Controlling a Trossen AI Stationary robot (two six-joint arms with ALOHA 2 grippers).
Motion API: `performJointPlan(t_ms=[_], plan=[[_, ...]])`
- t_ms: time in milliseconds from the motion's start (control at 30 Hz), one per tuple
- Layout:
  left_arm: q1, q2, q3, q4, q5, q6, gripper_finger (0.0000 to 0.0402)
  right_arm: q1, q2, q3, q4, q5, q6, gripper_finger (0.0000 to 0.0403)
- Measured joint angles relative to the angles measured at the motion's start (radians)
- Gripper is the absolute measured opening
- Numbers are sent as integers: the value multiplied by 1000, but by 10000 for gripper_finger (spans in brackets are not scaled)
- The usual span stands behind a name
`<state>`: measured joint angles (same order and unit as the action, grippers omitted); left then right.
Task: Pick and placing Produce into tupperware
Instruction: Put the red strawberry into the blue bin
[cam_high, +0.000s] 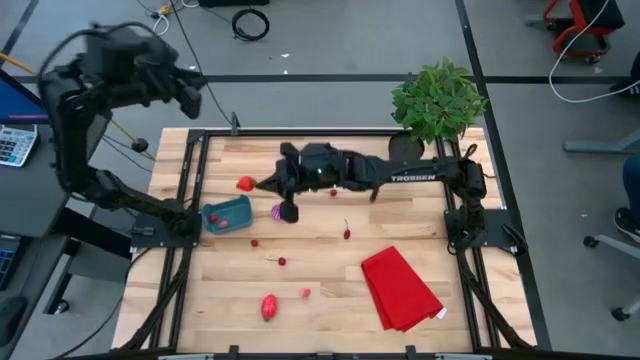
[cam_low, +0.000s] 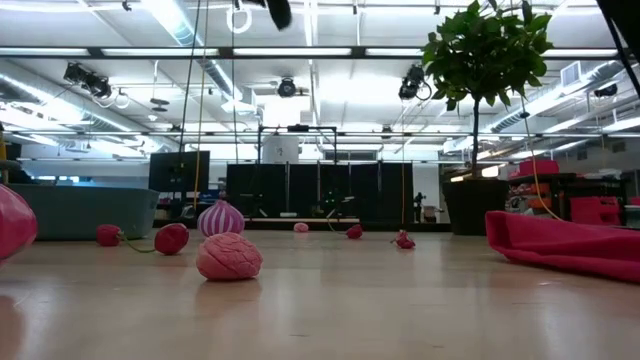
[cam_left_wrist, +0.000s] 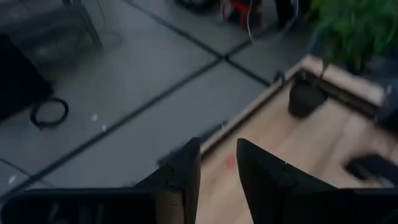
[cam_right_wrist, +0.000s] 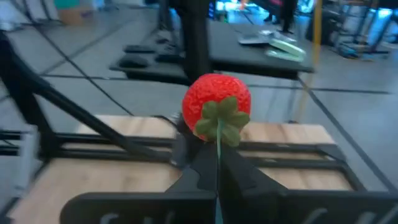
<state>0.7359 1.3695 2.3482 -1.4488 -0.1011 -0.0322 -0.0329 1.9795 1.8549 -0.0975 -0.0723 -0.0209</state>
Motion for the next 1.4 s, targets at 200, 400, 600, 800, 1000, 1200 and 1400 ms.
performJointPlan(t_ms=[200, 400, 600, 800, 1000, 1200, 1400], plan=[[32, -72, -35, 120, -10, -8, 108, 65, 93, 16, 43, -5, 54, 0], [36, -81, -35, 126, -10, -42, 107, 52, 283, 239, 4, -7, 88, 0], [36, -80, -35, 85, -10, -73, 107, 16, 493, 501, -204, -10, 69, 0], [35, -80, -35, 37, -9, -91, 107, -35, 527, 431, -241, 11, 121, 0], [36, -71, -36, 13, -10, -88, 107, -60, 536, 432, -233, 8, 75, 0], [35, -62, -36, 14, -10, -86, 107, -64, 538, 433, -234, -67, 11, 0], [35, -53, -36, 12, -10, -60, 107, -40, 568, 432, -227, -82, -5, 0]])
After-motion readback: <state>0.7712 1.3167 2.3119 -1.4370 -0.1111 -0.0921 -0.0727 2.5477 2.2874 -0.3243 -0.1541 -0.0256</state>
